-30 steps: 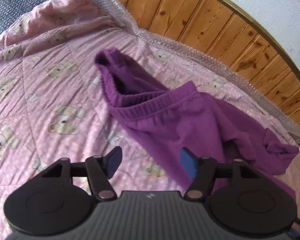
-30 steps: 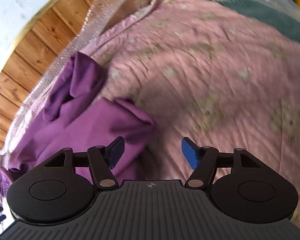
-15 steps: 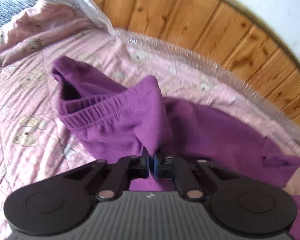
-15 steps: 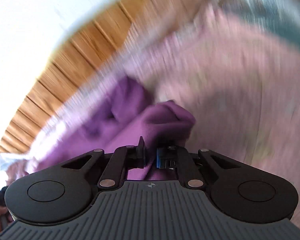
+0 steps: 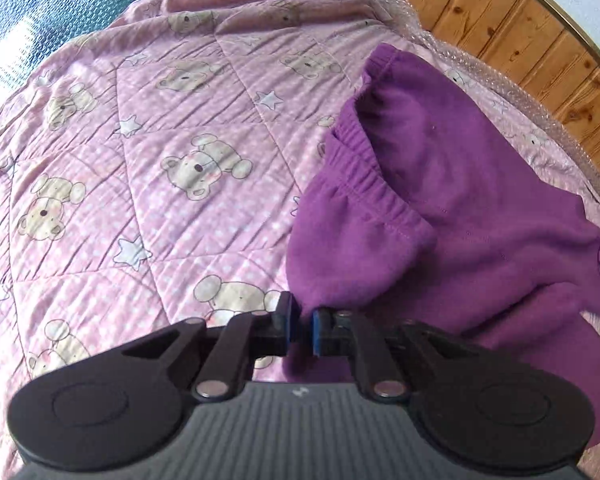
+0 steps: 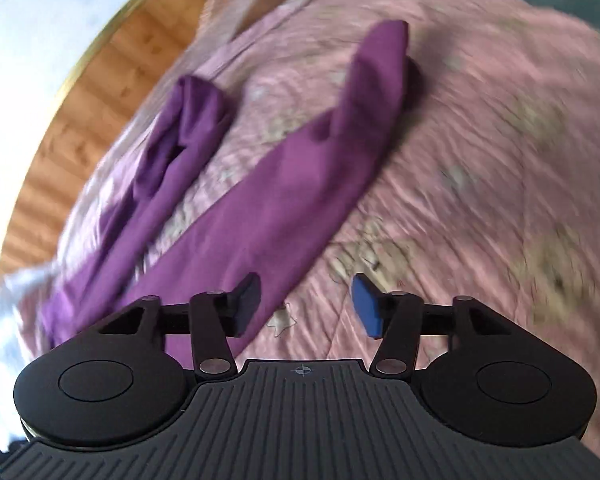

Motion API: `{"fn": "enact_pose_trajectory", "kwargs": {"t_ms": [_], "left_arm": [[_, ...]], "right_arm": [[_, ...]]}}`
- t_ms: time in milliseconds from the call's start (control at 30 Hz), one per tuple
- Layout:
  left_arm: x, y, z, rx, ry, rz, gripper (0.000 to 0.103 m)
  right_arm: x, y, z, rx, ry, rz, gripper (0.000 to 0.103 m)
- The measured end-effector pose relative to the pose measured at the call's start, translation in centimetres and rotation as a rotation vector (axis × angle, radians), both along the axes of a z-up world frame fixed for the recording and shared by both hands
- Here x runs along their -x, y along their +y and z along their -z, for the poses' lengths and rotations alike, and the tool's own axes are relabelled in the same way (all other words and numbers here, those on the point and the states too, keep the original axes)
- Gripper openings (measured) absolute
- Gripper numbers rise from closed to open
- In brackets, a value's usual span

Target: Fold clothes

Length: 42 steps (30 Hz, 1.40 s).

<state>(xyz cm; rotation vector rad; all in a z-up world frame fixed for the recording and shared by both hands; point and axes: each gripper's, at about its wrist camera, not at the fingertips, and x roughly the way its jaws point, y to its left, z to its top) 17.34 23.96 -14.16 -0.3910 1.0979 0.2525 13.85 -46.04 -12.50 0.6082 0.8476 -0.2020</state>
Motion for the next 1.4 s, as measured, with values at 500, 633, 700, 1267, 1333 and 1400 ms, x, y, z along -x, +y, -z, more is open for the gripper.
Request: {"fn": "enact_pose_trajectory", "kwargs": {"t_ms": [500, 633, 700, 1267, 1333, 1400], "left_arm": [[1.0, 1.7, -3.7, 0.042, -0.044, 0.023, 0.004], [2.9, 1.9, -0.6, 0.028, 0.062, 0.040, 0.005], [3.7, 2.1, 1.0, 0.014, 0.115, 0.030, 0.016], [6.3, 1.8, -6.4, -0.159, 0.062, -0.119, 0.062], [6.1, 1.1, -6.8, -0.164, 0.051, -0.112, 0.061], [5.3, 0.5, -7.3, -0.158, 0.002, -0.093, 0.061]], "right_arm": [[-1.5, -6.1, -1.3, -0.047, -0.094, 0.240, 0.001], [2.5, -7.1, -1.4, 0.063, 0.042, 0.297, 0.004], [3.6, -8.3, 0.1, 0.115, 0.180, 0.348, 0.017], [-27.2, 19.0, 2.1, 1.147, -0.122, -1.051, 0.078], [-29.1, 17.9, 1.9, 1.062, -0.075, -1.073, 0.003], [-30.3, 15.5, -0.4, 0.904, -0.086, -0.979, 0.000]]}}
